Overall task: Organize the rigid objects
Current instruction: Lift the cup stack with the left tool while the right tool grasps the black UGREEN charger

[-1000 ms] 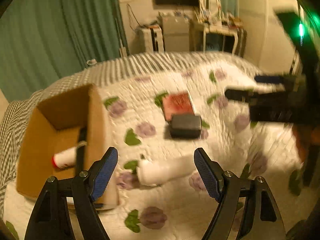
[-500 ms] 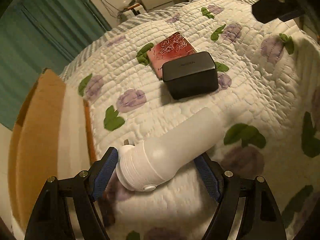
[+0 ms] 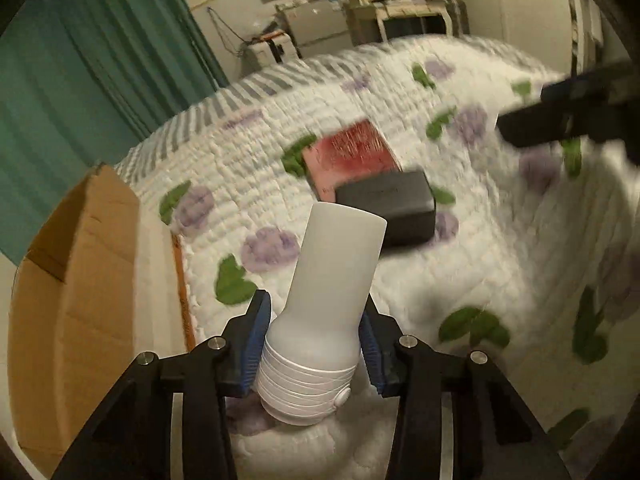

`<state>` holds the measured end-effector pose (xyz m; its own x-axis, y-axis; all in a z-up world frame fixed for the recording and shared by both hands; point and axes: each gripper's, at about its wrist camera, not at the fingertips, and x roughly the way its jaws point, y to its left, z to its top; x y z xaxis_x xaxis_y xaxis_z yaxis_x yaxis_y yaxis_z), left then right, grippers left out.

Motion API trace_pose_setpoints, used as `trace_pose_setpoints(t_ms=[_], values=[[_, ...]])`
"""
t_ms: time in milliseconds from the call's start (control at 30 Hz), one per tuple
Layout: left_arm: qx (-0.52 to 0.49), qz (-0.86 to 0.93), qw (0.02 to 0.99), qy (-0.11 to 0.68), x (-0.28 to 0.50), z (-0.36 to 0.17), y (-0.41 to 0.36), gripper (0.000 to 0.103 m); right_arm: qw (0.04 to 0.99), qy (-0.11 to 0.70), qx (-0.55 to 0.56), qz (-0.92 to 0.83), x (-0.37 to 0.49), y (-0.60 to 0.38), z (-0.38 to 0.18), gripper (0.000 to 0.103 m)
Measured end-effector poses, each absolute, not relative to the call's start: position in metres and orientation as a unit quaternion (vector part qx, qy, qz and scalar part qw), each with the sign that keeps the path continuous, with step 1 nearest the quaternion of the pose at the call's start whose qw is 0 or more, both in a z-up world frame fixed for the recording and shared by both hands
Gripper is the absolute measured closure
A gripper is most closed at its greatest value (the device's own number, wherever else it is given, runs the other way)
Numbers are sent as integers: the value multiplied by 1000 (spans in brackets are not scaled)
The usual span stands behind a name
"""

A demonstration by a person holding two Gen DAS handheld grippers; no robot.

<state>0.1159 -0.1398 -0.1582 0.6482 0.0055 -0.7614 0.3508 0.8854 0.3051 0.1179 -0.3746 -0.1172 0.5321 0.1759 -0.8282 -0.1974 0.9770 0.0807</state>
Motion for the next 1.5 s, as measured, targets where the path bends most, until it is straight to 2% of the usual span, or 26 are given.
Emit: trace_pose_setpoints(t_ms=[200, 400, 467, 600, 667, 800, 867, 1000, 1067, 1167, 1333, 1500], values=[[149, -89, 895, 410, 133, -120, -131, 60, 889, 426, -68, 151, 124, -350, -114, 10], [116, -73, 898, 418, 142, -113, -127, 60, 869, 431, -123, 211, 136, -319, -135, 11], [114, -74, 899, 416, 145, -114, -126, 60, 860, 439, -133, 223, 141, -313, -142, 18], [114, -67, 899, 417, 149, -120, -122, 60, 846, 452, -147, 241, 151, -302, -156, 23], [111, -61, 899, 419, 152, -122, -117, 60, 840, 457, -155, 247, 157, -296, -162, 30], [107, -54, 899, 420, 156, -125, -109, 60, 831, 467, -155, 259, 169, -287, -172, 33], [105, -56, 899, 421, 157, -126, -107, 60, 824, 473, -166, 264, 169, -281, -177, 43], [99, -63, 900, 420, 155, -125, -106, 60, 820, 477, -188, 256, 159, -278, -180, 48], [94, -65, 901, 420, 155, -123, -104, 60, 814, 489, -175, 258, 154, -283, -176, 55], [94, -65, 901, 418, 154, -122, -105, 60, 811, 496, -168, 262, 151, -286, -176, 56], [93, -63, 901, 419, 152, -121, -105, 60, 801, 521, -156, 251, 168, -275, -195, 52], [94, -70, 903, 414, 146, -116, -108, 60, 812, 515, -143, 237, 167, -275, -193, 56]])
